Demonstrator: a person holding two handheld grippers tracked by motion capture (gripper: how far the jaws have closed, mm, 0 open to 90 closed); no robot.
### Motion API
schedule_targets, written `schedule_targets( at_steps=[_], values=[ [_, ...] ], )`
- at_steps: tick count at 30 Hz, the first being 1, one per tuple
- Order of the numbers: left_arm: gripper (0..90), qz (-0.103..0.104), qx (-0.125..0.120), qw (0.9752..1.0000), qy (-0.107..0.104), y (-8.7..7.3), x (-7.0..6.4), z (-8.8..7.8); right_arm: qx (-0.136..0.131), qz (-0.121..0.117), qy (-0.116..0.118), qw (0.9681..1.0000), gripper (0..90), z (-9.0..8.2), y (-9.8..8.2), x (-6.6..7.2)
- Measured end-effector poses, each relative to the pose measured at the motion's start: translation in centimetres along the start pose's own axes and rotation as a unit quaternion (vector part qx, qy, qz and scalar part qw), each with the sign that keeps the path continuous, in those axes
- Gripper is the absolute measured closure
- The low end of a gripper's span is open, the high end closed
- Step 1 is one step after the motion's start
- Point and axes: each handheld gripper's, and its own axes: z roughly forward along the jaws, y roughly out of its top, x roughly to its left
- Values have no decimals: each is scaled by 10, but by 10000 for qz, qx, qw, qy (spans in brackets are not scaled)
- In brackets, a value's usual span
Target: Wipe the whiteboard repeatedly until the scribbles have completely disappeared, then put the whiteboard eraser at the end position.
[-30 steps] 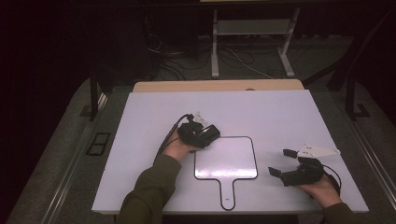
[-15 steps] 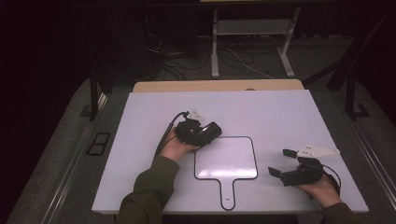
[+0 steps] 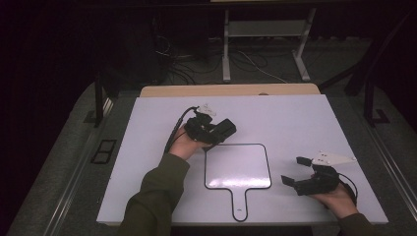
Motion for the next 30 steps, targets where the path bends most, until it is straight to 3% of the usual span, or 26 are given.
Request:
schedule_targets(
  at_steps=[6, 14, 17, 18, 22, 23, 28, 29, 30],
  values=[
    [394, -62, -26, 10000, -19, 16, 11, 7, 17, 23, 7, 10000, 34, 0, -1, -2],
    [394, 83, 21, 9999, 77, 33, 23, 19, -1, 45, 25, 10000, 34, -2, -2, -1],
    [393, 42, 49, 9999, 108, 37, 27, 25, -12, 5, 39, 10000, 34, -1, -1, -1],
    [393, -55, 2, 9999, 118, 38, 27, 28, -14, -3, 47, 10000, 34, -1, -1, -1],
    [393, -64, 4, 9999, 141, 40, 35, 42, -18, 1, 56, 10000, 34, -1, -1, -2],
    [393, 27, 70, 9999, 126, 41, 38, 45, -22, 17, 57, 10000, 34, -1, -1, -2],
    [392, -4, 108, 9998, 185, 40, 46, 68, -27, 18, 74, 10000, 34, -1, -1, -2],
    [393, 125, 235, 9994, 211, 40, 50, 70, -26, 20, 77, 10000, 34, -1, -1, -3],
    [392, 103, 248, 9994, 229, 40, 51, 73, -39, 35, 77, 10000, 34, -1, -1, -2]
  ],
)
